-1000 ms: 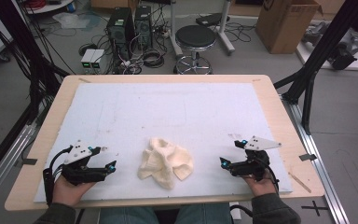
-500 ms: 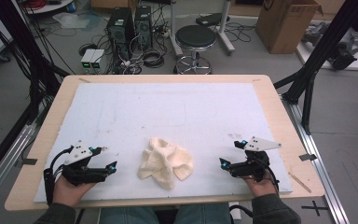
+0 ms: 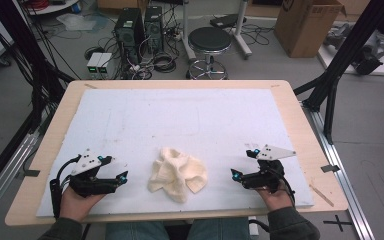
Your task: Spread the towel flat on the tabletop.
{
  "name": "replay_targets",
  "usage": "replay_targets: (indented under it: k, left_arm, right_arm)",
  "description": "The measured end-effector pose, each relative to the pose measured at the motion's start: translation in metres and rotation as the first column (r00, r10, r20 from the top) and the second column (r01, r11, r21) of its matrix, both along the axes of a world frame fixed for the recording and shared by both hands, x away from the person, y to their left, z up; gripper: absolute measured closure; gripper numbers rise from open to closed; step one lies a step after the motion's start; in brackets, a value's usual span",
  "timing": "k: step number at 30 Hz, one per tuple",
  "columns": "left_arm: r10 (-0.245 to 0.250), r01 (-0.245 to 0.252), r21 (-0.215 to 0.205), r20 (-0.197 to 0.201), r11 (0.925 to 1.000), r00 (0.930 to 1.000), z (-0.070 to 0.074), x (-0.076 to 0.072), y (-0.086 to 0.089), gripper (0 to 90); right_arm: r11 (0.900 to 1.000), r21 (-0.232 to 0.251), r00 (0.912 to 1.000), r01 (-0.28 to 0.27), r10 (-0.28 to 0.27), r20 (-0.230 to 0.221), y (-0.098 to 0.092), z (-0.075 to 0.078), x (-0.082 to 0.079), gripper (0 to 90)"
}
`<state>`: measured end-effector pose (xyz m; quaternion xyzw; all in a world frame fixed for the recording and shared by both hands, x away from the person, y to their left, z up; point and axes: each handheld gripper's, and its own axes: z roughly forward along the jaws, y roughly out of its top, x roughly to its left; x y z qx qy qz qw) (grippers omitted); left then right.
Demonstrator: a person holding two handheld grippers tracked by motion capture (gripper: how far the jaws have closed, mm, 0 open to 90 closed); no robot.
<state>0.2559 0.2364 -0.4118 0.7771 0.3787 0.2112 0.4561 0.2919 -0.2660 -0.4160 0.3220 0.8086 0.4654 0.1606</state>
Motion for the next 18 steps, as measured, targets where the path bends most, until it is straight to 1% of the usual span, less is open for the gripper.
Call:
replay_targets:
  k: [3, 4, 6, 9, 10, 12, 15, 16, 18]
  left_arm:
    - [-0.002, 0.002, -0.012, 0.001, 0.9999, 1.0, 0.001, 0.002, -0.001, 21.8]
    - [-0.005, 0.005, -0.018, -0.002, 0.9998, 1.0, 0.001, 0.005, -0.004, 21.8]
    - [-0.008, 0.008, -0.02, -0.006, 0.9998, 0.9999, 0.001, 0.007, -0.006, 21.9]
    - [-0.023, 0.023, -0.015, -0.007, 0.9996, 0.9997, 0.002, 0.01, -0.01, 22.3]
    - [-0.036, 0.036, -0.025, -0.008, 0.999, 0.9993, 0.004, 0.011, -0.014, 22.4]
    - [-0.039, 0.039, -0.028, -0.005, 0.9988, 0.9992, 0.005, 0.012, -0.017, 22.4]
    - [-0.06, 0.06, -0.021, -0.002, 0.998, 0.9982, 0.009, 0.015, -0.022, 23.0]
    - [-0.073, 0.073, -0.015, -0.003, 0.9972, 0.9973, 0.011, 0.018, -0.027, 23.0]
    - [-0.079, 0.079, -0.013, -0.004, 0.9968, 0.9968, 0.012, 0.02, -0.031, 24.5]
  right_arm:
    - [1.0, 0.0, 1.0, -0.007, 0.007, 0.004, 0.003, 0.002, 0.002, 9.2]
    - [1.0, 0.005, 0.9999, -0.012, 0.012, 0.007, 0.005, 0.003, 0.004, 9.2]
    - [1.0, 0.009, 0.9999, -0.017, 0.017, 0.002, 0.007, 0.005, 0.005, 9.3]
    - [1.0, 0.012, 0.9997, -0.023, 0.023, 0.001, 0.009, 0.006, 0.006, 9.6]
    - [0.999, 0.012, 0.9995, -0.032, 0.032, 0.002, 0.011, 0.007, 0.008, 9.6]
    - [0.999, 0.015, 0.9991, -0.043, 0.043, -0.003, 0.014, 0.008, 0.009, 9.6]
    - [0.999, 0.018, 0.9987, -0.05, 0.05, -0.008, 0.017, 0.01, 0.012, 9.7]
    - [0.998, 0.013, 0.998, -0.061, 0.061, -0.012, 0.021, 0.011, 0.013, 9.7]
    - [0.997, 0.01, 0.9974, -0.071, 0.071, -0.011, 0.025, 0.012, 0.017, 9.9]
